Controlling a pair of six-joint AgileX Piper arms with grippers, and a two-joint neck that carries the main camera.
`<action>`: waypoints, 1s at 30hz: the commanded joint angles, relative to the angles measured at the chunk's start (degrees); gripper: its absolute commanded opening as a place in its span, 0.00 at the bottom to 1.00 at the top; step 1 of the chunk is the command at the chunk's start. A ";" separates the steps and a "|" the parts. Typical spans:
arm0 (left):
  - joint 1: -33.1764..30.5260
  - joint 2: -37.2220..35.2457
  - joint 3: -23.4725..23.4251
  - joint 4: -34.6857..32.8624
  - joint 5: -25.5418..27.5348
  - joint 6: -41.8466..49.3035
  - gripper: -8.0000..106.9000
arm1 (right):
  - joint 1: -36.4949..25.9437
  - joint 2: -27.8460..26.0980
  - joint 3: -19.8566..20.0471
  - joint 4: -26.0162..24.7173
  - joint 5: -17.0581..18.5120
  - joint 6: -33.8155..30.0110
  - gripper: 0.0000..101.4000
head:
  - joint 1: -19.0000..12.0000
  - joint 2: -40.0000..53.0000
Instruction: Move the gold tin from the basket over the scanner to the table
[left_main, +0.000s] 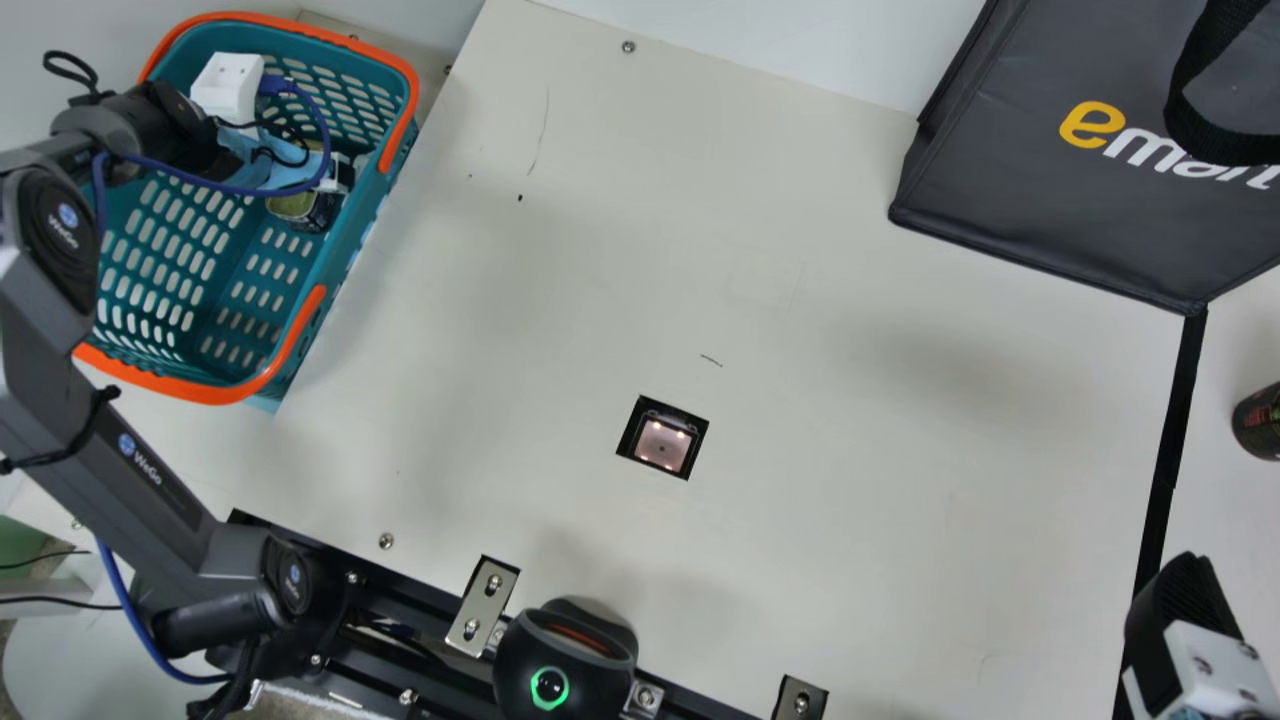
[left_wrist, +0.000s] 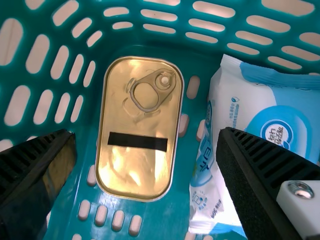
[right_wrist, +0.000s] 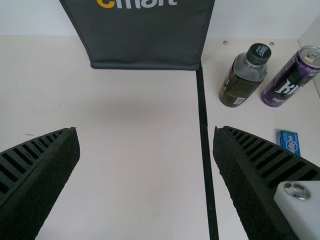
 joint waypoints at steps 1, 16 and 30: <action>0.11 0.44 -0.54 -0.65 0.27 0.65 0.85 | 0.00 0.00 0.00 0.00 0.00 0.00 0.94 | -1.75 0.14; 0.64 3.35 -2.50 -6.38 3.58 6.94 0.85 | 0.00 0.00 0.00 0.00 0.00 0.00 0.94 | -1.75 0.14; 0.60 4.30 -2.74 -4.28 1.73 3.47 0.85 | 0.00 0.00 0.00 0.00 0.14 0.00 0.94 | -1.75 0.14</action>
